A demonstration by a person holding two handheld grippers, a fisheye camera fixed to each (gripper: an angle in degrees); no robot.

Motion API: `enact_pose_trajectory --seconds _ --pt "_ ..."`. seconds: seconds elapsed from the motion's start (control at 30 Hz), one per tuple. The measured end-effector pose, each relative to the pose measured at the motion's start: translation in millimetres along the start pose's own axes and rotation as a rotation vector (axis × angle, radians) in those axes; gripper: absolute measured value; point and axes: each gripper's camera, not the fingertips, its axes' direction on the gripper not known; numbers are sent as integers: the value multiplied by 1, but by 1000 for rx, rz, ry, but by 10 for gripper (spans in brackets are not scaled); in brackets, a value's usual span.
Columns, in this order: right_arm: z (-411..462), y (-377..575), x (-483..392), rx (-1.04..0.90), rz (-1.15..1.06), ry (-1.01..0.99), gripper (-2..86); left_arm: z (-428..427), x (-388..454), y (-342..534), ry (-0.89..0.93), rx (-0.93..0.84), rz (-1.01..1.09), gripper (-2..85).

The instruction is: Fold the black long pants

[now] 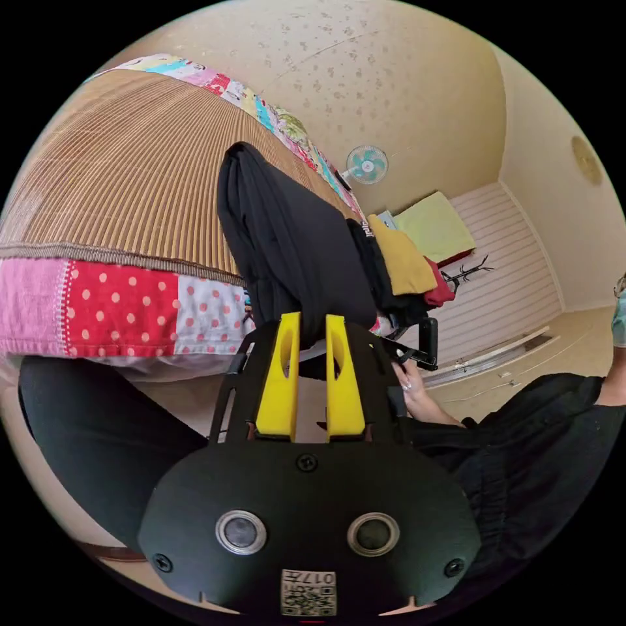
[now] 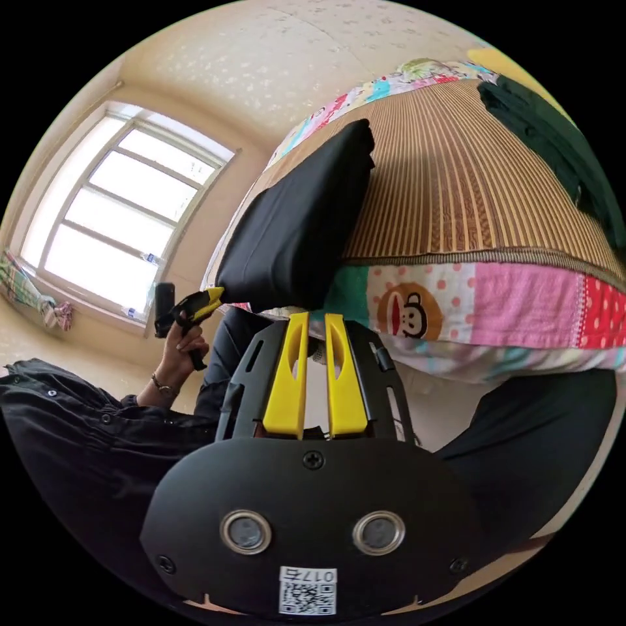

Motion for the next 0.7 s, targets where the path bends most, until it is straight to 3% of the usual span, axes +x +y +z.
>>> enact_pose_trajectory --seconds 0.17,0.37,0.7 --pt "-13 -45 15 56 -26 -30 112 -23 5 12 -87 99 -29 85" --pt "-5 -121 9 -176 -102 21 91 -60 31 -4 -173 137 67 86" --pt "-4 -87 36 -219 -84 40 73 -64 62 -54 -169 193 157 87"
